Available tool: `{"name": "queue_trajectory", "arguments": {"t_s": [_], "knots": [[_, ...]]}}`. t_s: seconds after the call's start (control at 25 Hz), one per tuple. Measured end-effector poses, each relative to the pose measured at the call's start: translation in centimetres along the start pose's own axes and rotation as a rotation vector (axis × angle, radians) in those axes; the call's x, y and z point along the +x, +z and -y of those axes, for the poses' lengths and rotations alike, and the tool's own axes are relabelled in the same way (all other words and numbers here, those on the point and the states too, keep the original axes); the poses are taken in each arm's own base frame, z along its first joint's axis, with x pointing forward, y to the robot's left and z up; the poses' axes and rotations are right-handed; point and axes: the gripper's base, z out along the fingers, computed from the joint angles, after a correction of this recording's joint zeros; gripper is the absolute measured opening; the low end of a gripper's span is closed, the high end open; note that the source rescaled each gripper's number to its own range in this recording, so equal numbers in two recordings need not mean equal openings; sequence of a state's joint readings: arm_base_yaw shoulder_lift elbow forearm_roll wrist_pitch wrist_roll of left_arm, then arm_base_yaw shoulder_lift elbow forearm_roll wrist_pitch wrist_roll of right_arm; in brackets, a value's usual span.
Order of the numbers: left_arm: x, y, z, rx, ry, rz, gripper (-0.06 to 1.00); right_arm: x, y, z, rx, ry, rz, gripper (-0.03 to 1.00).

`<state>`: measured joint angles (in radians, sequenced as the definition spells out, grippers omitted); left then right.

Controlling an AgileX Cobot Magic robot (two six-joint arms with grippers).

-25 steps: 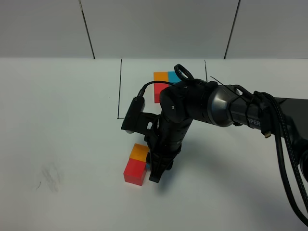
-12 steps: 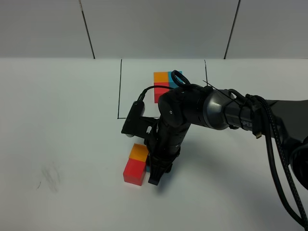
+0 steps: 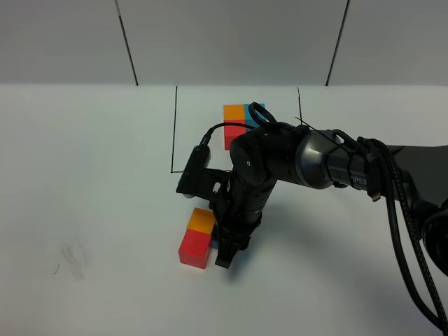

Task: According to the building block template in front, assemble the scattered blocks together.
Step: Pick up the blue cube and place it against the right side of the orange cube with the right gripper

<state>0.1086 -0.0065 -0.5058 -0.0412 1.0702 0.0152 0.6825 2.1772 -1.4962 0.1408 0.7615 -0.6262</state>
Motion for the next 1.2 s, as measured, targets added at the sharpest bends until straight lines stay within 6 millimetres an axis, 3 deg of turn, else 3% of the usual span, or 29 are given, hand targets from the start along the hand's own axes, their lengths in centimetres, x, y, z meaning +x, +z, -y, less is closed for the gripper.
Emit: {"name": "queue_trajectory", "arguments": {"t_s": [1.2], "knots": [[0.0,0.0,0.0,0.0,0.0,0.0,0.0,0.12,0.93,0.04,-0.009,0.011,-0.016,0.57]]}}
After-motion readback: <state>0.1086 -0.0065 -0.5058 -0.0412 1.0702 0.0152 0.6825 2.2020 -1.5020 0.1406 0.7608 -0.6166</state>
